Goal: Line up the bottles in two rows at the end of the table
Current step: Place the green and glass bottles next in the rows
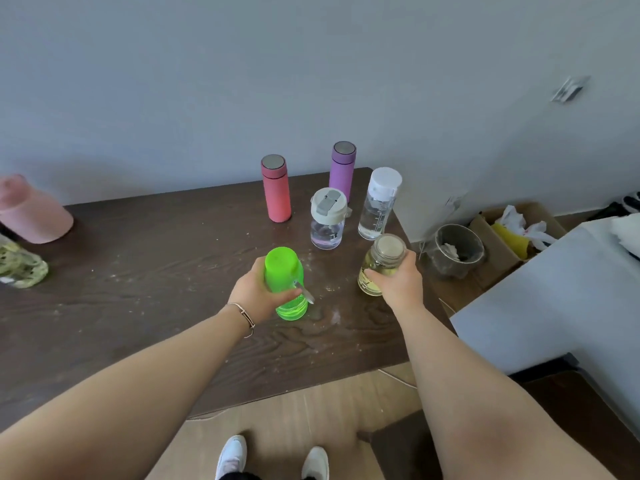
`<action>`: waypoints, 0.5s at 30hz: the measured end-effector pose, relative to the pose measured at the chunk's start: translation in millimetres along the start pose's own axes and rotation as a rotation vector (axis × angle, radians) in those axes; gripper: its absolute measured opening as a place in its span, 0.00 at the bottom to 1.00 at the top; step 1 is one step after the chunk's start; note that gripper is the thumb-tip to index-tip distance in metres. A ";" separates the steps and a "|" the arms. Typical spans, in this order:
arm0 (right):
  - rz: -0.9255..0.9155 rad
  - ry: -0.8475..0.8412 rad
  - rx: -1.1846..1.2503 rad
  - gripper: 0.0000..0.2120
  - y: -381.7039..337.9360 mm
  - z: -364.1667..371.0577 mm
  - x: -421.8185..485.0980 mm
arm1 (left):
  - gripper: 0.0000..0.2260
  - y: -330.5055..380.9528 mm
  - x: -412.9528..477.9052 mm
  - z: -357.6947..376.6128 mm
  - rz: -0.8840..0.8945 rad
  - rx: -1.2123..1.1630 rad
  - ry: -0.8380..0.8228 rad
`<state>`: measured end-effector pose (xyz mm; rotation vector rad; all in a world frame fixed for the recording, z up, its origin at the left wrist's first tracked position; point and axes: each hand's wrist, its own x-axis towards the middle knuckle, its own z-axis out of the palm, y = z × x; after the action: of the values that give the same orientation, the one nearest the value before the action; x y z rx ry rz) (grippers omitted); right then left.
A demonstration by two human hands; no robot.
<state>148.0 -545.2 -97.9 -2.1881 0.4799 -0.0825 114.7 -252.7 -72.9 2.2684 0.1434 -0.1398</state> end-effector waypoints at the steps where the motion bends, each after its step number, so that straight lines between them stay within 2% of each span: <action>1: -0.007 -0.003 0.004 0.39 -4.8 2.6 -3.2 | 0.32 -3.8 -3.0 -6.0 -0.006 0.002 0.012; 8: -0.063 -0.058 0.027 0.38 -43.2 33.4 -43.9 | 0.33 -42.0 -27.9 -57.6 -0.070 -0.031 0.133; 15: -0.096 -0.085 0.045 0.36 -96.2 96.2 -124.5 | 0.36 -112.1 -68.3 -137.7 -0.099 -0.063 0.206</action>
<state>84.6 -374.5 -69.1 -2.1602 0.3226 -0.0510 37.7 -79.3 -58.4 2.2095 0.3644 0.0466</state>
